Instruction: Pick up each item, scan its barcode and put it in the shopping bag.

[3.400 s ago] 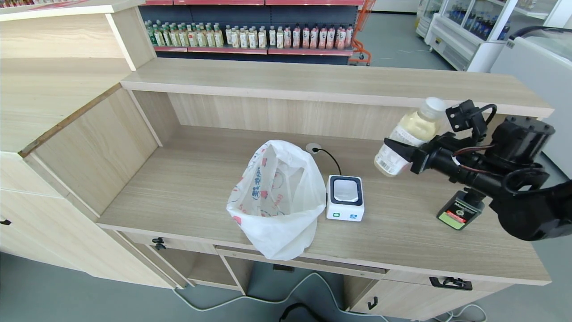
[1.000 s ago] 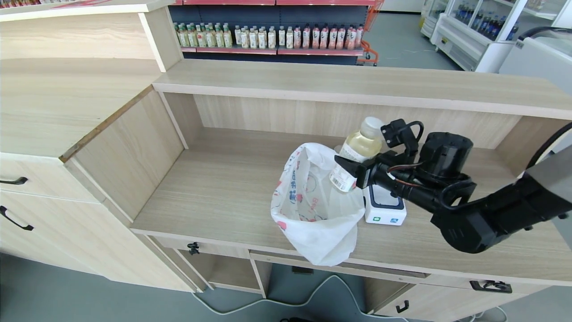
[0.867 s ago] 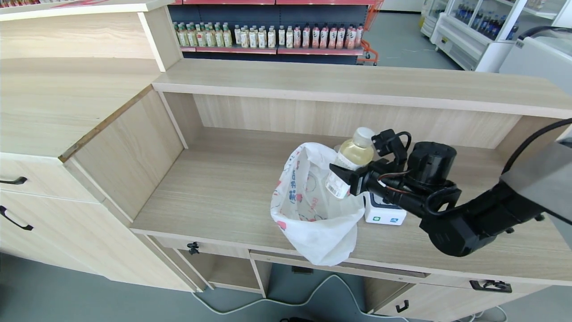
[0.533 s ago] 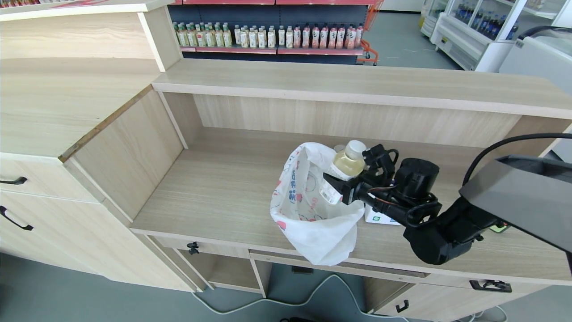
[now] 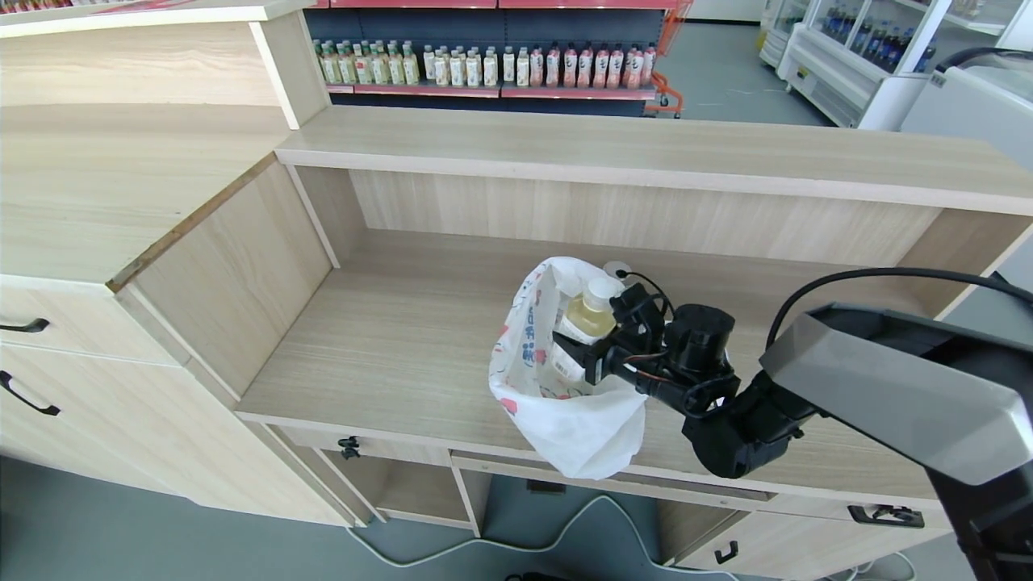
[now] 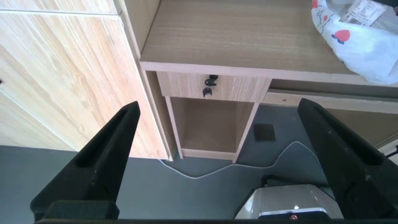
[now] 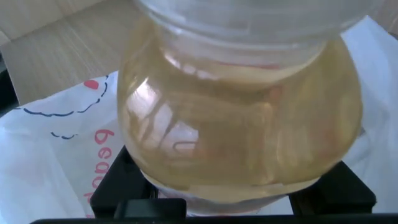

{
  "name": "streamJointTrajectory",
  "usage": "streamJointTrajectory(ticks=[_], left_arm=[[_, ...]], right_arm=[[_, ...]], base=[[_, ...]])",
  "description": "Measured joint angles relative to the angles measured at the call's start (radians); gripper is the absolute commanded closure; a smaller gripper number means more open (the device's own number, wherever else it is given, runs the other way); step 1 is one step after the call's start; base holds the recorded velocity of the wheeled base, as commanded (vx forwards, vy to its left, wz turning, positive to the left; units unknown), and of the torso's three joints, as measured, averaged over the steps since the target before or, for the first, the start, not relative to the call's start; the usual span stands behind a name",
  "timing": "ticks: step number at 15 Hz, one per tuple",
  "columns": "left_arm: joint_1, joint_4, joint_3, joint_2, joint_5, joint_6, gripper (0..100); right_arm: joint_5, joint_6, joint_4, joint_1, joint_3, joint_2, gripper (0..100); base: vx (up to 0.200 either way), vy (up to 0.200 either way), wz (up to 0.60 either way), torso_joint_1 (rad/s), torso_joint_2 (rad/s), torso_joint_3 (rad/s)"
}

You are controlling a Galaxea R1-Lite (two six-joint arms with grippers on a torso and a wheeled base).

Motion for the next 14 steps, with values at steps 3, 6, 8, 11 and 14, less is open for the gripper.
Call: streamJointTrajectory(ticks=[3,6,8,11,14], left_arm=[[0.0,0.0,0.0,0.0,0.0,0.0,0],[0.0,0.0,0.0,0.0,0.0,0.001,0],[0.0,0.0,0.0,0.0,0.0,0.0,0],[0.0,0.0,0.0,0.0,0.0,0.0,0],[0.0,0.0,0.0,0.0,0.0,0.0,0]], right_arm=[[0.0,-0.025,0.0,0.01,-0.012,0.037,100],[0.0,-0.035,-0.004,0.009,-0.012,0.055,100],[-0.001,-0.05,-0.004,0.011,-0.011,0.059,100],[0.0,-0.051,-0.009,0.011,0.004,0.06,0],[0.004,-0.048,0.001,0.01,0.004,0.056,0]], base=[[0.0,0.0,0.0,0.0,0.0,0.0],[0.0,0.0,0.0,0.0,0.0,0.0],[0.0,0.0,0.0,0.0,0.0,0.0],[0.0,0.0,0.0,0.0,0.0,0.0],[0.0,0.0,0.0,0.0,0.0,0.0]])
